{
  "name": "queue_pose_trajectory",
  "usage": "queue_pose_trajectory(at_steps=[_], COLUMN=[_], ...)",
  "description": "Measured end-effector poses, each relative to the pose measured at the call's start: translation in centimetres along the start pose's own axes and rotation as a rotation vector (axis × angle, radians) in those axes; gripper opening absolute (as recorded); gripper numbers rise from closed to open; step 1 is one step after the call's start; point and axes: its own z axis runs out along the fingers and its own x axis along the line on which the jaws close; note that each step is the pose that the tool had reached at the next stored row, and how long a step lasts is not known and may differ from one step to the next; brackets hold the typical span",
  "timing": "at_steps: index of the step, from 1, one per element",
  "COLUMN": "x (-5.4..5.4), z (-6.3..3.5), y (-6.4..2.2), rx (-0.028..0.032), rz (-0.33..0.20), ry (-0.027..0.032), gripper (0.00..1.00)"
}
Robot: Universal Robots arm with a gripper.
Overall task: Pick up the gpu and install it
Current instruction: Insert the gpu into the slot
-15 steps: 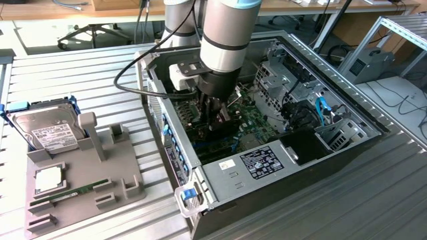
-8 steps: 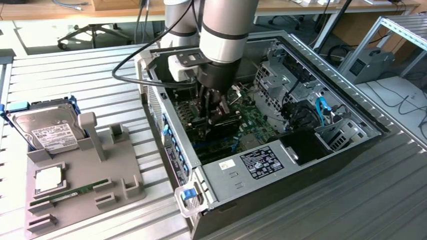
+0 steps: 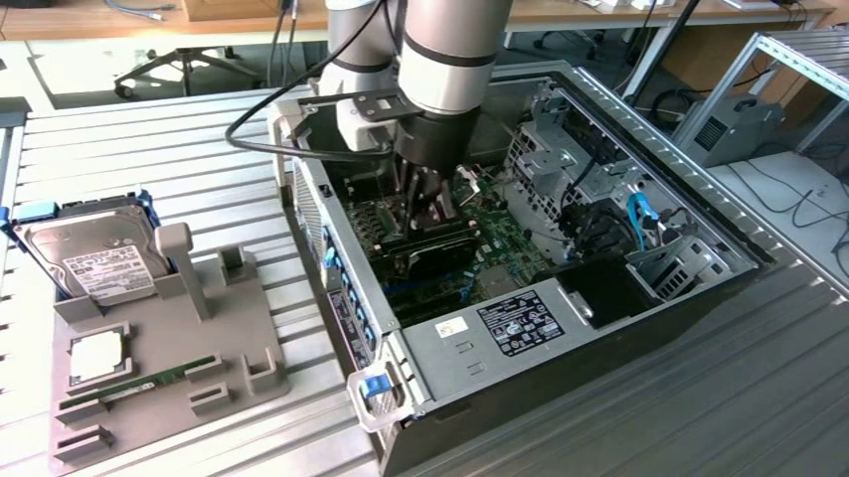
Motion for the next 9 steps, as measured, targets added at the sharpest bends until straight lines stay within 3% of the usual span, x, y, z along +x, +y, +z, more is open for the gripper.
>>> queue_pose_trajectory(at_steps=[3,4,6,9], x=[0.0,0.0,0.0,0.0], z=[0.00,0.00,0.00,0.00], y=[-1.07,-1.90,-2.67,-3.22], rx=[-0.0062,-0.0107,-0.0145,-0.0164], rz=[0.000,-0.001,-0.002,-0.003], ry=[0.0000,0.0001,0.0002,0.0001], gripper=[0.11,0.11,0.11,0.11])
